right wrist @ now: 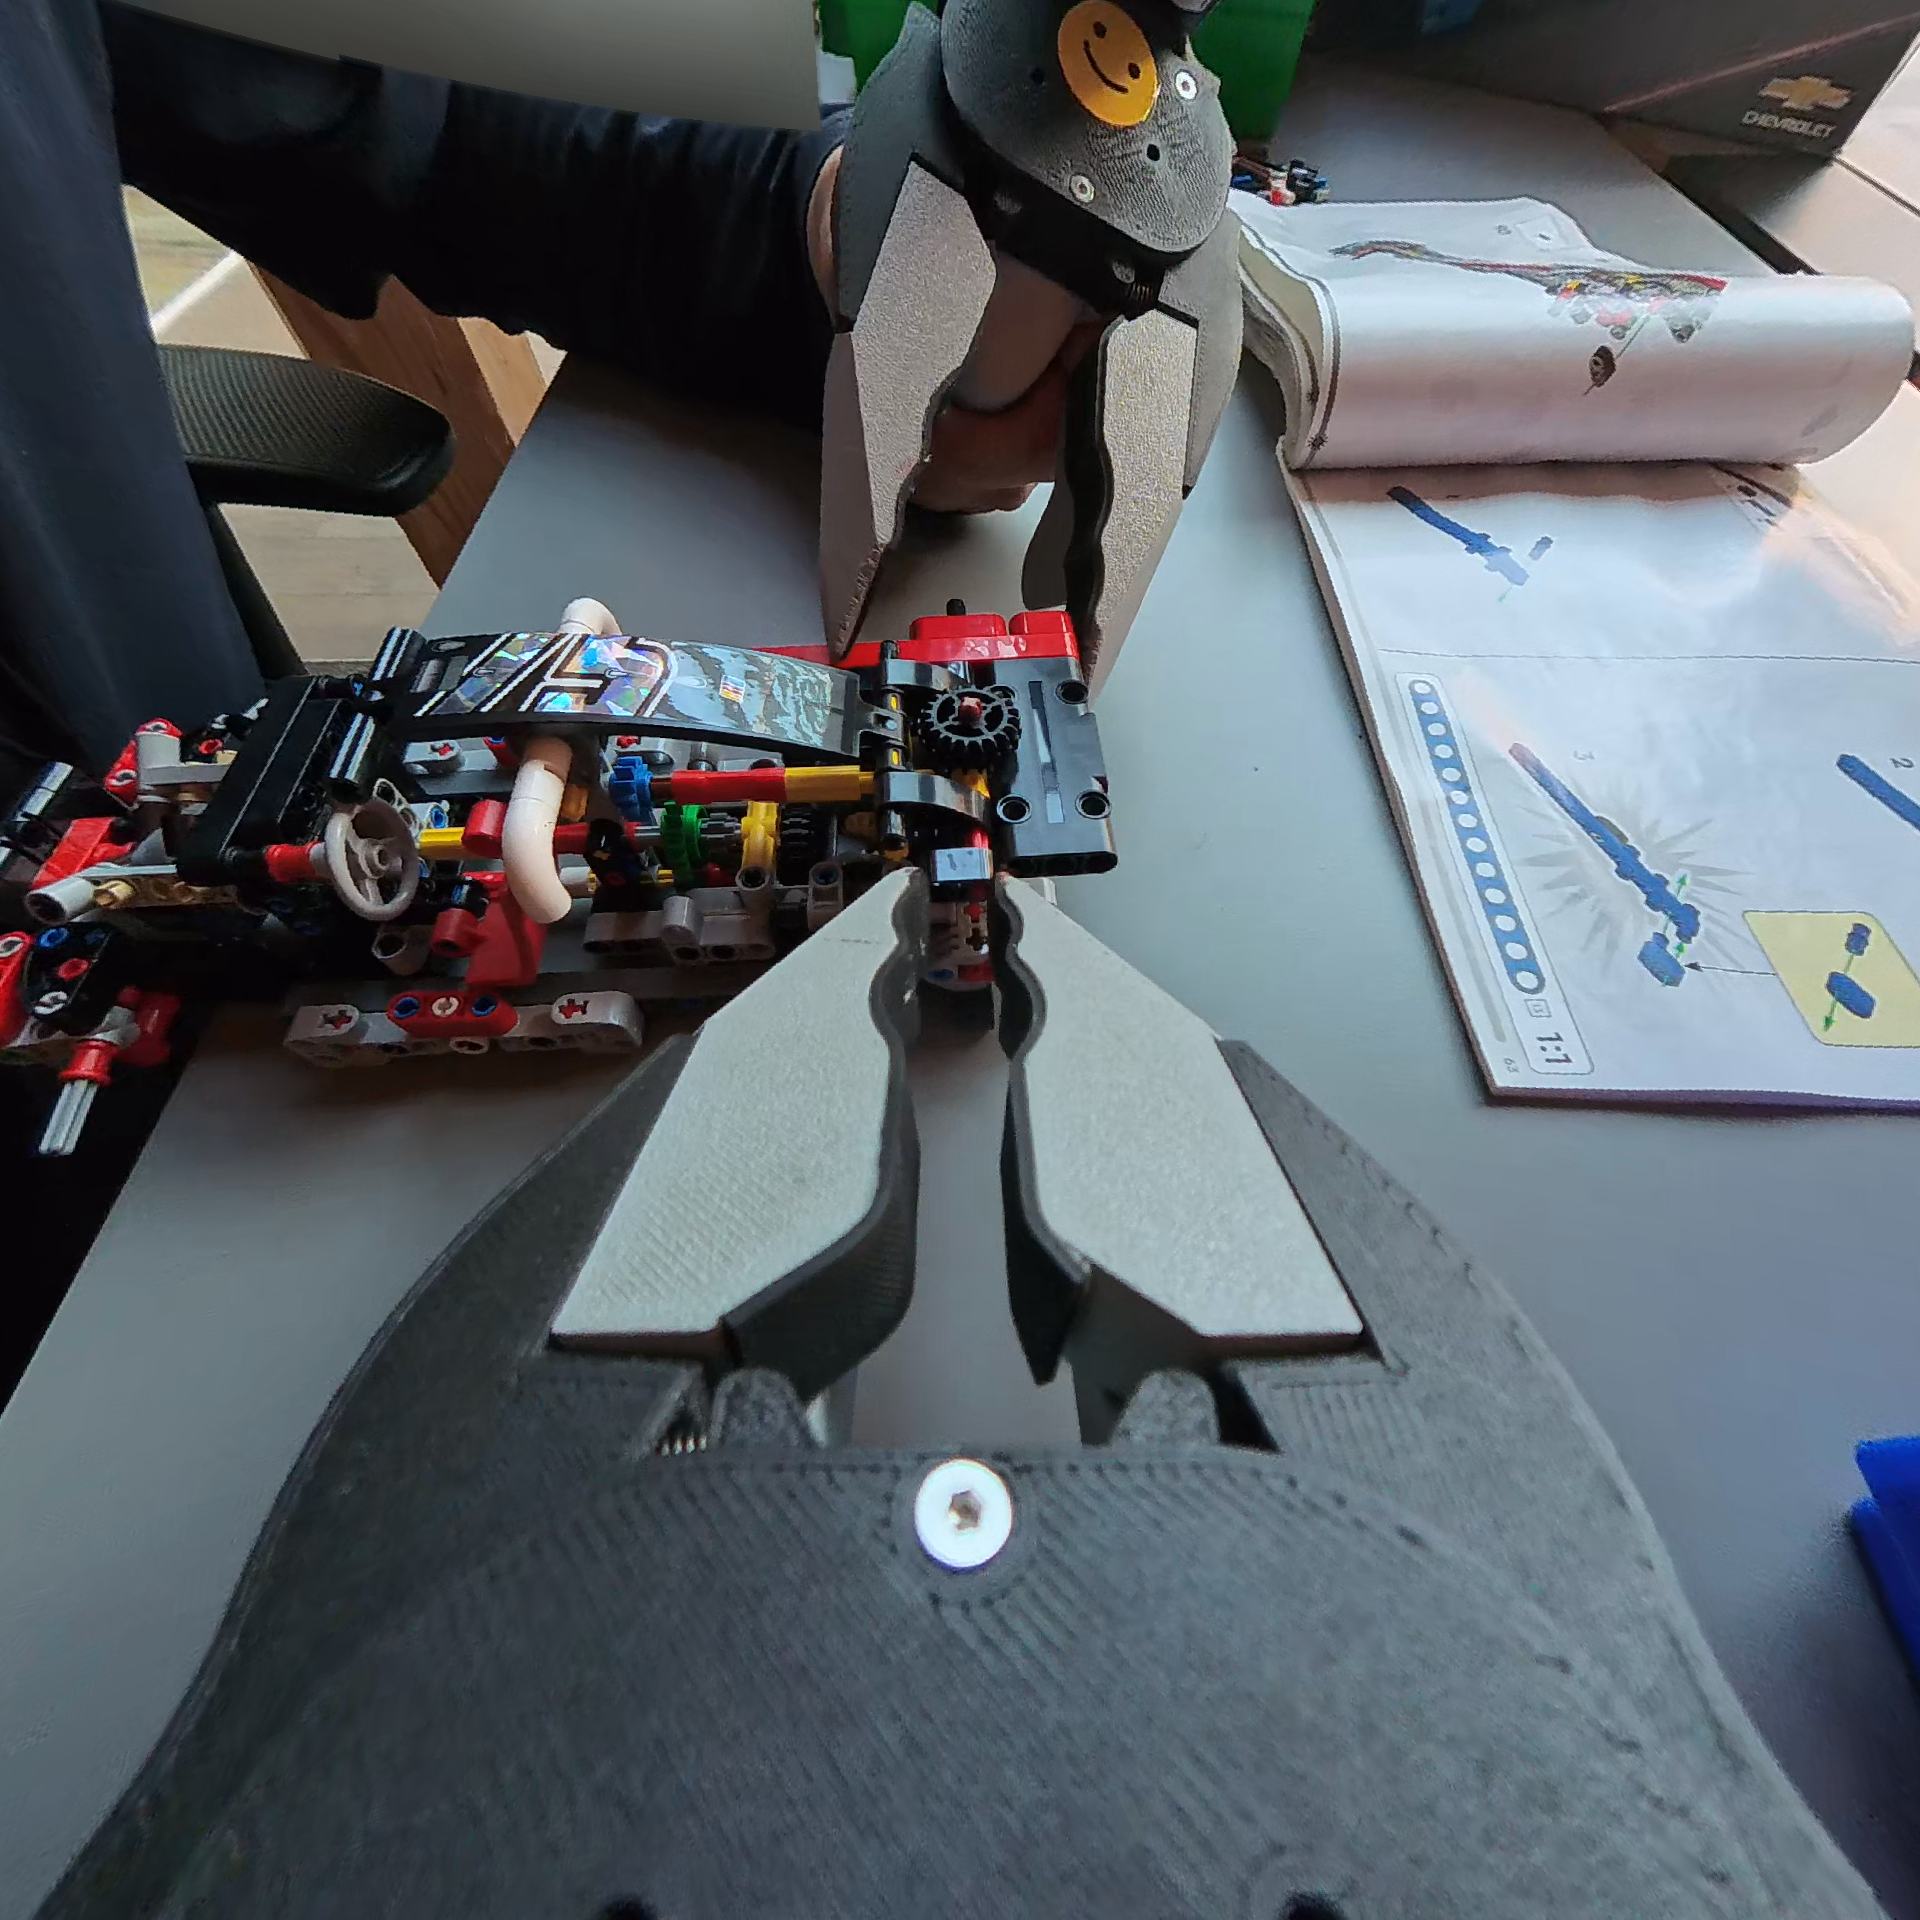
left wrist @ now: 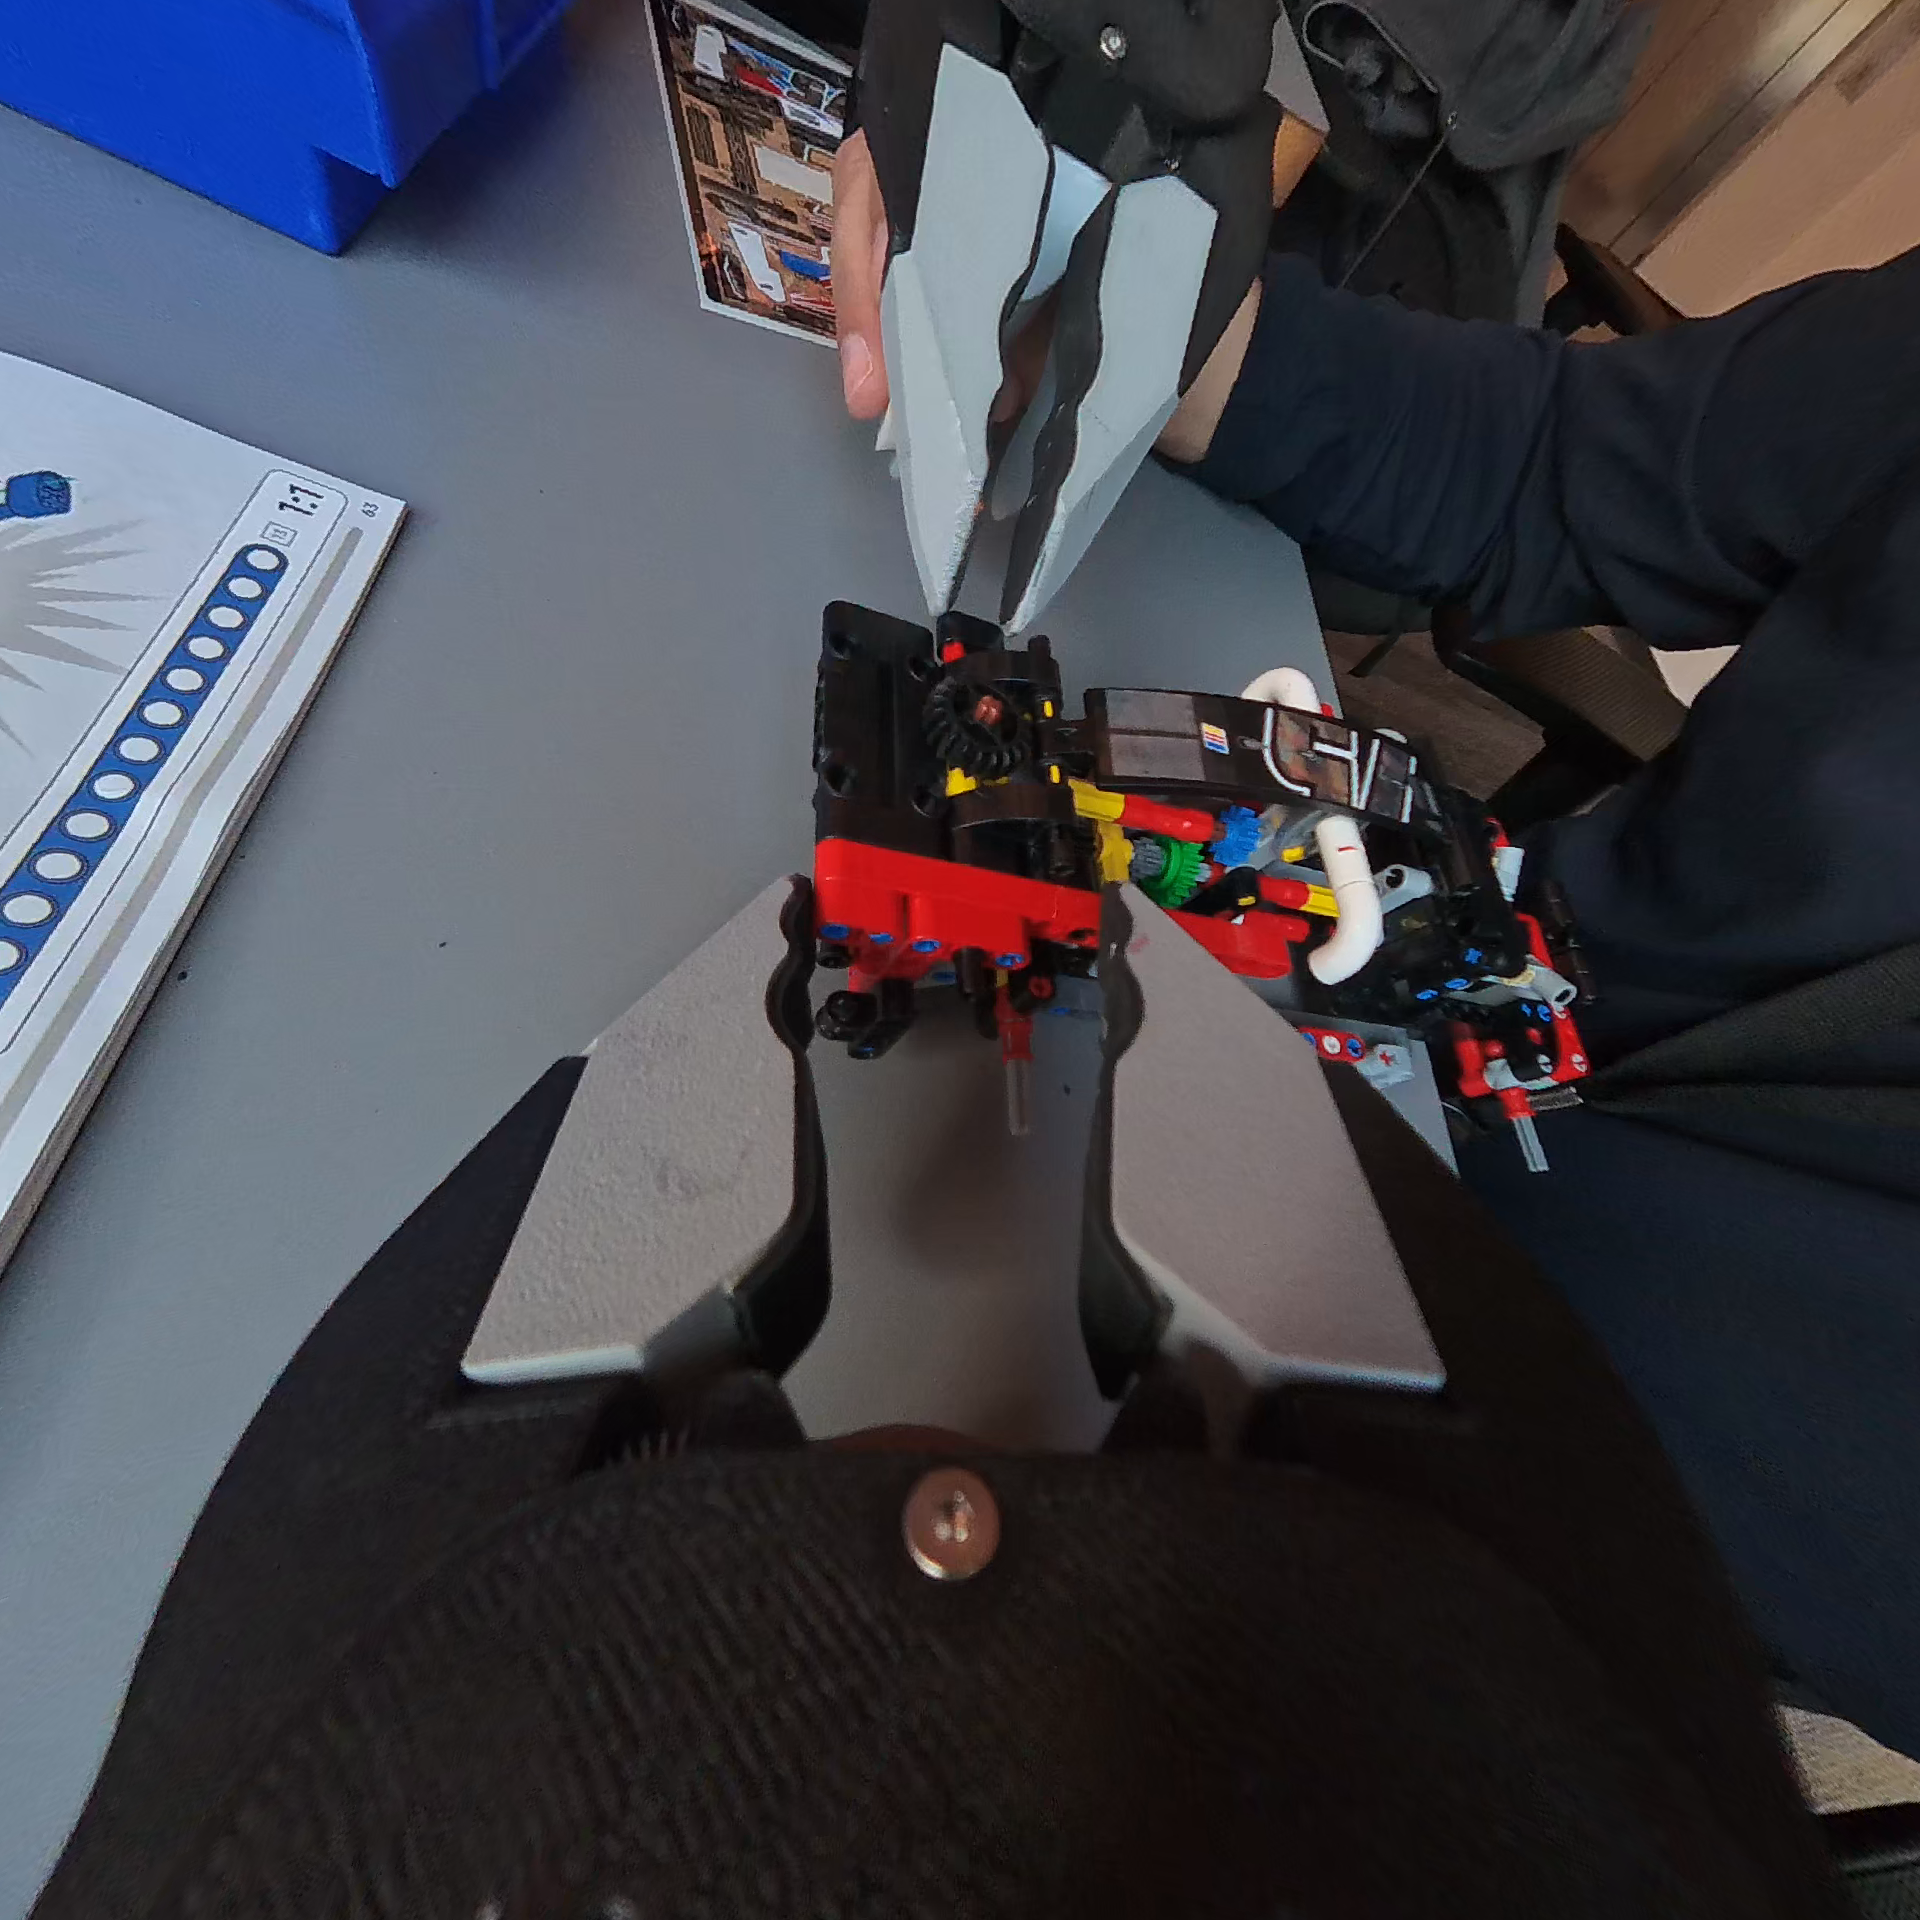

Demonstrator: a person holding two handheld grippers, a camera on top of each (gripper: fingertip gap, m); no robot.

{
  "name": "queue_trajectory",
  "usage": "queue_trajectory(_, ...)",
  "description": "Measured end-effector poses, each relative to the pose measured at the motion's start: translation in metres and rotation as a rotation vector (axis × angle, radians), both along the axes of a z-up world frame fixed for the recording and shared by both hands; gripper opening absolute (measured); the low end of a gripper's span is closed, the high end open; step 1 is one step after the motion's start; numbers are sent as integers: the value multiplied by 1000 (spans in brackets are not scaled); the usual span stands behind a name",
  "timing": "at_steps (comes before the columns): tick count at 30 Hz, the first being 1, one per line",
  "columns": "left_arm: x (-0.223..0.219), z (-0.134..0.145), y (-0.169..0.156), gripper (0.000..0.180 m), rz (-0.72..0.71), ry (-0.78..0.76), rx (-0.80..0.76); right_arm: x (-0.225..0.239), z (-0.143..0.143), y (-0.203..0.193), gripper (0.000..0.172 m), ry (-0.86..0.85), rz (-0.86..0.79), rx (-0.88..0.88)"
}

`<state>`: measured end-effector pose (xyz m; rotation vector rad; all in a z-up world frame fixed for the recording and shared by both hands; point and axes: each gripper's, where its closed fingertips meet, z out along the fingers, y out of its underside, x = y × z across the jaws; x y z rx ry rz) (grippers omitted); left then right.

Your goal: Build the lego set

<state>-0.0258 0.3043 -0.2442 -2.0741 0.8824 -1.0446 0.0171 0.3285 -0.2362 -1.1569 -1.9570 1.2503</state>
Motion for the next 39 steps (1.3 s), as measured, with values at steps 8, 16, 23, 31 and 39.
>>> queue_trajectory(8,4,-2,0,52,0,4,-6,1,-2,-2,5,-4,16,15)
queue_trajectory(16,7,-2,1,51,-5,-5,-6,0,-6,0,2,-19,5,45)
queue_trajectory(23,12,-3,0,50,-41,-27,-29,0,-6,-1,1,-23,14,37)
queue_trajectory(31,13,-4,0,48,-64,-45,-60,0,-6,-1,1,-23,13,37)
queue_trajectory(39,16,-4,0,46,-83,-57,-88,-1,-6,-1,1,-30,11,27)
